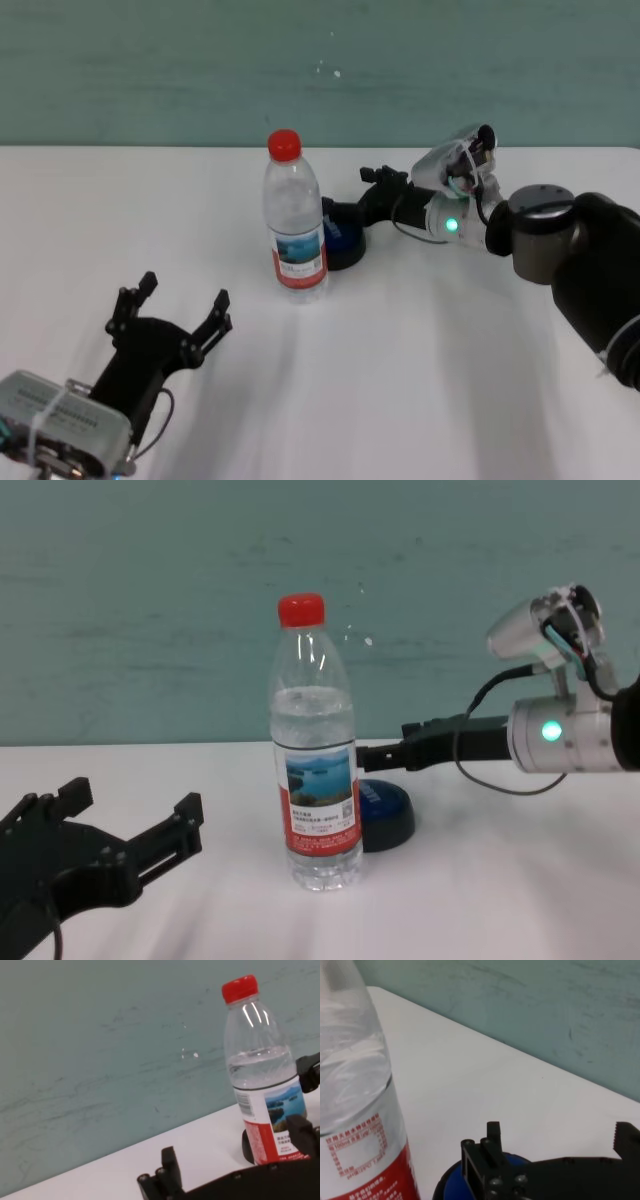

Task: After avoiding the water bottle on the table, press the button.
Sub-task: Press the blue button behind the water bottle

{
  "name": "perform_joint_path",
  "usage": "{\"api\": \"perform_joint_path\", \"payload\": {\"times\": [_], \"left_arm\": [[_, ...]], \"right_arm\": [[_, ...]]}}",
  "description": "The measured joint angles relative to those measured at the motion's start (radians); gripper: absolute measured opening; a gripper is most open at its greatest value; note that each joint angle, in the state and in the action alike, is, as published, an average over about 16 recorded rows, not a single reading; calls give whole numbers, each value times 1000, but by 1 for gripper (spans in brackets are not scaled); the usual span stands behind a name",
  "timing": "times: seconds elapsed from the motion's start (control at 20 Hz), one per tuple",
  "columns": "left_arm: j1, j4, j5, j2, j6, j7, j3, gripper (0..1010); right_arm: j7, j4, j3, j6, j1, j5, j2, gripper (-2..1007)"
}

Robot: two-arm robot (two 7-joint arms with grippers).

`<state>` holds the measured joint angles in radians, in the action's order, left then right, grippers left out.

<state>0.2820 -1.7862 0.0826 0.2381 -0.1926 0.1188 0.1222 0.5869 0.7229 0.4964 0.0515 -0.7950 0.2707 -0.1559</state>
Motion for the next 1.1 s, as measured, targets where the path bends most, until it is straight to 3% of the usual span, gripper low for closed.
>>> {"api": "perform_joint_path", "payload": {"times": [0.9, 1.1], "left_arm": [[0, 0, 0, 0, 0, 0, 0, 1000], [0, 0, 0, 0, 0, 0, 0, 1000]], "right_arm": [[17, -110, -17, -39, -17, -30, 41, 1004], [17, -109, -24, -40, -14, -36, 42, 1004]]}}
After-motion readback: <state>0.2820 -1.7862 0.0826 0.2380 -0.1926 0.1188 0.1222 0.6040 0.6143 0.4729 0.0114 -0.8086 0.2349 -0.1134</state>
